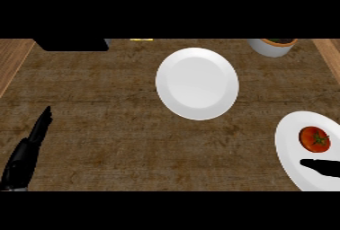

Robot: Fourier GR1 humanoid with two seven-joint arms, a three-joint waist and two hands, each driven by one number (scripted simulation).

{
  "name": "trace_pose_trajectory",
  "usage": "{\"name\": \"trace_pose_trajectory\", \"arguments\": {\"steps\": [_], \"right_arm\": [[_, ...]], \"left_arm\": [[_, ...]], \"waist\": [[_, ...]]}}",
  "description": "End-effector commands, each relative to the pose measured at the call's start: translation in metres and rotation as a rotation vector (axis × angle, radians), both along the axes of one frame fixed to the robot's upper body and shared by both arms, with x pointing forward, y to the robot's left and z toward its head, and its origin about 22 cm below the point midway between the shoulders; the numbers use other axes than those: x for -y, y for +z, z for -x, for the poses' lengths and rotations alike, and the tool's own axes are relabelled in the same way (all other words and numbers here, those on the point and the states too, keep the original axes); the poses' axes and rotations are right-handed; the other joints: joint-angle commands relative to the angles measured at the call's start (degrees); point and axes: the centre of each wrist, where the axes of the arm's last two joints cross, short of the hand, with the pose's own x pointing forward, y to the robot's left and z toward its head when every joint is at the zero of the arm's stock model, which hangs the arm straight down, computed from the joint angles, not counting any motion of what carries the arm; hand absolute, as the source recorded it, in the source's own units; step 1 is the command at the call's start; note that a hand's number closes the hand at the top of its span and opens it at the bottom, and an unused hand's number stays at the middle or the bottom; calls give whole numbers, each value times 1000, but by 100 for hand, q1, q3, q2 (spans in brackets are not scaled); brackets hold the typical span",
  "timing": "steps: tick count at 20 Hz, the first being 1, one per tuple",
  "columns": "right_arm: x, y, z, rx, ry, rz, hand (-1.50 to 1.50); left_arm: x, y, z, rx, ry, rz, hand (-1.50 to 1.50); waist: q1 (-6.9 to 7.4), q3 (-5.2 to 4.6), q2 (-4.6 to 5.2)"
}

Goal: Pick the tomato from the plate and place it in the plate

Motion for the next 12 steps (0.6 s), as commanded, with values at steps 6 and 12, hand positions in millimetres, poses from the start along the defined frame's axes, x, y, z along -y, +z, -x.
{"name": "trace_pose_trajectory", "arguments": {"steps": [6, 12], "right_arm": [[-14, -35, -7, -14, 24, -10, -150], [8, -32, -20, 101, 21, -13, 150]], "left_arm": [[6, 0, -2, 12, 6, 3, 0], [5, 12, -9, -3, -7, -8, 0]], "waist": [[-2, 1, 0], [-3, 1, 0]]}}
